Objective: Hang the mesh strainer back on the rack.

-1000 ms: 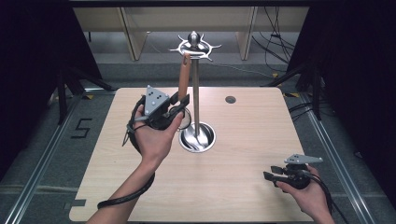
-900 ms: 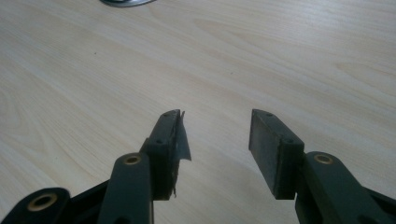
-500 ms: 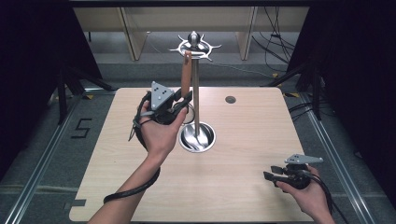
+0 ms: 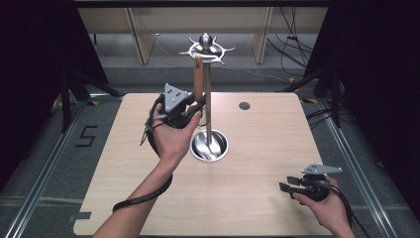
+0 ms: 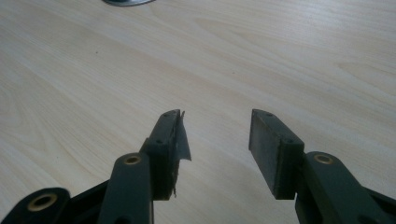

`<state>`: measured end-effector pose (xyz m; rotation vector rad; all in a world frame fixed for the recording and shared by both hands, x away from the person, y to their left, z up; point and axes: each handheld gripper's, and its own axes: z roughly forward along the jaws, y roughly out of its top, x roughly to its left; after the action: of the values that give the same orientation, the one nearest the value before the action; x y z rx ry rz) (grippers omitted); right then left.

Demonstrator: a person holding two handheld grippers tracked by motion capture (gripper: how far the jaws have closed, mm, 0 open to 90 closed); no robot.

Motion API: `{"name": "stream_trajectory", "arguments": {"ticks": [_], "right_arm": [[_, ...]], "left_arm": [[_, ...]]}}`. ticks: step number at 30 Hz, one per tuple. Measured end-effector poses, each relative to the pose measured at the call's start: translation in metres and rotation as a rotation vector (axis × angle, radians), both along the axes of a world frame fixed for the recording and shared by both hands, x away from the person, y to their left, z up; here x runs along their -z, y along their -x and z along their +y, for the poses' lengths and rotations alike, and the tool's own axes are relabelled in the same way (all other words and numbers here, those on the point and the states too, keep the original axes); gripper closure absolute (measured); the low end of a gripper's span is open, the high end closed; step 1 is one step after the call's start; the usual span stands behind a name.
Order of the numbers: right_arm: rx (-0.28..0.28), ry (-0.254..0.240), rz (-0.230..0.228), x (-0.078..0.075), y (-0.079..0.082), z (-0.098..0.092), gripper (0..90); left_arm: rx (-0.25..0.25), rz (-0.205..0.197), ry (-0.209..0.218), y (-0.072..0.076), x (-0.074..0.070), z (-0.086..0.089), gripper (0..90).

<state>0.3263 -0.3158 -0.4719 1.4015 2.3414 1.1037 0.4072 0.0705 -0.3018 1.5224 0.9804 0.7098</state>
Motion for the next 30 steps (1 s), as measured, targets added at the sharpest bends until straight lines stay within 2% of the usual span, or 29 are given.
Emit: {"name": "stream_trajectory", "arguments": {"ticks": [1,2,5,7,9,12,18,22,23,26,27,30], "right_arm": [[0.000,0.000,0.000,0.000,0.000,0.000,54.6],[0.001,-0.001,0.000,0.000,0.000,0.000,54.6],[0.000,-0.001,-0.001,0.000,0.000,0.000,54.6],[0.004,0.006,-0.014,0.000,0.000,0.000,54.6],[0.001,-0.007,-0.010,0.001,-0.001,0.000,54.6],[0.005,0.004,-0.010,0.001,0.000,0.000,54.6],[0.002,0.002,0.001,0.000,0.000,0.001,54.6],[0.010,-0.004,-0.004,0.000,0.000,0.001,54.6],[0.011,-0.007,0.009,0.000,0.001,0.001,54.6],[0.000,-0.002,-0.005,0.000,0.000,0.000,54.5],[-0.007,0.016,-0.027,0.000,-0.001,-0.002,54.5],[-0.010,0.004,-0.022,0.001,-0.001,-0.002,54.3]], "left_arm": [[-0.003,-0.010,-0.014,-0.001,0.000,0.001,68.3],[0.000,0.006,-0.002,-0.001,0.000,0.000,68.3],[0.000,0.011,-0.008,-0.003,0.000,0.000,68.3],[0.005,0.026,-0.011,-0.004,0.001,0.000,68.2],[0.010,0.041,-0.005,-0.006,0.002,0.000,68.1],[0.019,0.064,-0.010,-0.008,0.004,0.001,67.9],[0.022,0.064,-0.002,-0.009,0.002,0.002,66.1],[0.030,0.064,0.001,-0.008,-0.003,0.005,60.3],[0.037,0.069,-0.002,-0.007,-0.004,0.005,58.3],[0.054,0.078,-0.007,-0.003,-0.005,0.009,52.6],[0.059,0.083,-0.004,-0.002,-0.005,0.012,50.1],[0.059,0.082,-0.001,0.004,-0.007,0.021,46.7]]}}
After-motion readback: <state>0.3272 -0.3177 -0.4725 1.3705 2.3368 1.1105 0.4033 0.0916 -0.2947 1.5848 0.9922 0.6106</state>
